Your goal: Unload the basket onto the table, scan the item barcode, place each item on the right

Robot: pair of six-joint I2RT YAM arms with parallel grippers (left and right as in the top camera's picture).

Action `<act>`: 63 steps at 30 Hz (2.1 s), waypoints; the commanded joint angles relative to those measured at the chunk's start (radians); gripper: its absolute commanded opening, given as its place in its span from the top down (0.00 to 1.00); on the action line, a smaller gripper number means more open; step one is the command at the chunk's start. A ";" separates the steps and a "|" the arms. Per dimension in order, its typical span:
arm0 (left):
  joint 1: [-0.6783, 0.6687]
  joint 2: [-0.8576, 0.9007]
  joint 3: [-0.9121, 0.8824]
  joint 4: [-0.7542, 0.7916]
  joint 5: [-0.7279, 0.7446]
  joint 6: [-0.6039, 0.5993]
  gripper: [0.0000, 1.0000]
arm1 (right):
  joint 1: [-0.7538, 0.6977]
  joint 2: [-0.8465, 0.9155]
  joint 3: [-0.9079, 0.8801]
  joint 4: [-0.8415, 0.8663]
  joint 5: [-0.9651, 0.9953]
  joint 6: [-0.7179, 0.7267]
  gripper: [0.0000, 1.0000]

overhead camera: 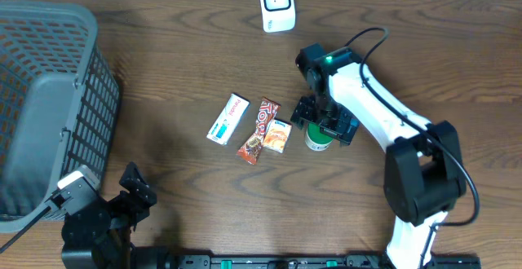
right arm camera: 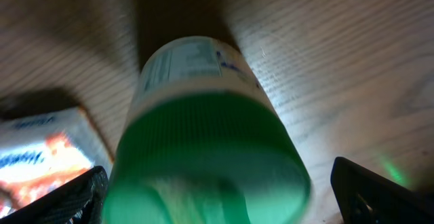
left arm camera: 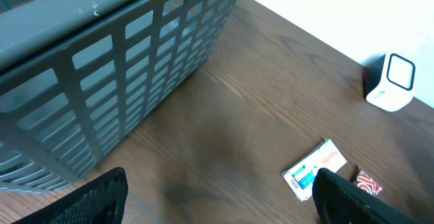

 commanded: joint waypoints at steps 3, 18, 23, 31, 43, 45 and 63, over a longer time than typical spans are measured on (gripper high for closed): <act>0.005 -0.005 0.005 -0.001 -0.009 -0.012 0.13 | -0.001 0.049 -0.006 0.013 -0.010 0.022 0.01; 0.005 -0.005 0.005 -0.001 -0.009 -0.012 0.12 | 0.000 0.051 -0.085 0.144 0.020 -0.003 0.02; 0.005 -0.005 0.005 0.000 -0.009 -0.012 0.12 | 0.003 0.051 -0.110 0.225 0.008 -0.098 0.06; 0.005 -0.005 0.005 -0.001 -0.009 -0.012 0.12 | 0.003 0.051 -0.110 0.270 -0.007 -0.195 0.07; 0.005 -0.005 0.005 0.000 -0.009 -0.012 0.12 | 0.003 0.051 -0.110 0.348 -0.144 -0.245 0.08; 0.005 -0.005 0.005 0.000 -0.009 -0.012 0.12 | 0.002 0.051 -0.110 0.325 -0.142 -0.241 0.07; 0.005 -0.005 0.005 0.000 -0.009 -0.012 0.12 | 0.001 0.051 -0.110 0.252 -0.012 -0.121 0.16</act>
